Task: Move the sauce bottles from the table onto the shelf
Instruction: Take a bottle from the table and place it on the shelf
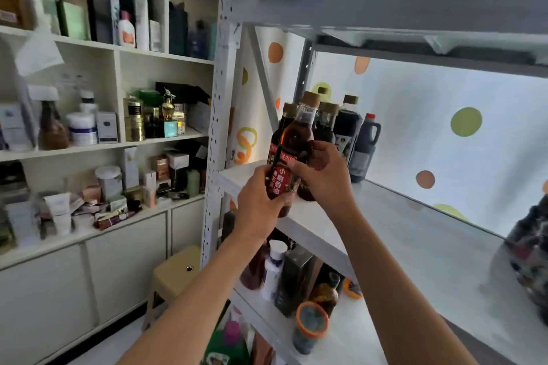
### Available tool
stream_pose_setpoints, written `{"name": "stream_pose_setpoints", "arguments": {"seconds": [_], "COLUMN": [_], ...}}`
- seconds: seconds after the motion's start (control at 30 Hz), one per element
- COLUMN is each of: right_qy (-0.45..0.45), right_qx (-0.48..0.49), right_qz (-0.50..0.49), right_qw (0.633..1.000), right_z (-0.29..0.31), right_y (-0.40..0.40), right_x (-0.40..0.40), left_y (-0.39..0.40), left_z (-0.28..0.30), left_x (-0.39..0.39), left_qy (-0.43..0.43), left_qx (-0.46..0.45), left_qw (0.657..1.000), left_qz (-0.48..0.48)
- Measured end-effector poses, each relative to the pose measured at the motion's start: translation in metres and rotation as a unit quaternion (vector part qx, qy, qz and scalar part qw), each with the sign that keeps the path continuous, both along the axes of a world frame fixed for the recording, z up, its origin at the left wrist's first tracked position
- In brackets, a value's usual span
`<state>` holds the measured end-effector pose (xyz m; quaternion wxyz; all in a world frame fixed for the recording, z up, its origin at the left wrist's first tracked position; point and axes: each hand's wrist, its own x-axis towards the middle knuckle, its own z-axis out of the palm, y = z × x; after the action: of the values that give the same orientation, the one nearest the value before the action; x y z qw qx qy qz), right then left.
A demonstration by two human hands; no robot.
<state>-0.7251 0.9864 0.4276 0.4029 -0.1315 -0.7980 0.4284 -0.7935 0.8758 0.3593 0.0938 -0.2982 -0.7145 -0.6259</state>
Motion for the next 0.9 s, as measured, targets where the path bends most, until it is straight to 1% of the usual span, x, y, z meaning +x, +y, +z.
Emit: {"name": "stream_pose_setpoints", "arguments": {"seconds": [0.13, 0.33, 0.5, 0.63, 0.7, 0.8, 0.9], "right_qy": [-0.038, -0.100, -0.171, -0.184, -0.195, -0.205, -0.248], "right_qx": [0.016, 0.008, -0.037, -0.041, -0.022, 0.024, 0.111], "right_qz": [-0.064, -0.145, -0.147, -0.153, -0.146, -0.148, -0.149], "right_qw": [0.997, 0.984, 0.974, 0.970, 0.970, 0.967, 0.951], "right_z": [-0.010, -0.046, -0.072, -0.082, -0.084, -0.088, -0.087], "right_y": [0.022, 0.042, 0.051, 0.054, 0.054, 0.052, 0.050], "right_x": [-0.002, 0.008, 0.012, 0.011, 0.010, 0.011, 0.011], "left_y": [0.028, 0.065, 0.083, 0.087, 0.088, 0.090, 0.092], "left_z": [-0.001, -0.012, -0.020, -0.026, -0.026, -0.029, -0.031], "left_x": [-0.029, -0.048, -0.057, -0.064, -0.065, -0.061, -0.056], "left_qy": [-0.002, -0.014, 0.016, 0.036, 0.051, 0.088, 0.085], "left_qx": [-0.009, -0.005, -0.023, -0.054, -0.068, -0.093, -0.101], "left_qw": [1.000, 1.000, 1.000, 0.998, 0.996, 0.989, 0.988], "left_qz": [0.000, -0.011, 0.000, 0.013, 0.025, 0.073, 0.085]}}
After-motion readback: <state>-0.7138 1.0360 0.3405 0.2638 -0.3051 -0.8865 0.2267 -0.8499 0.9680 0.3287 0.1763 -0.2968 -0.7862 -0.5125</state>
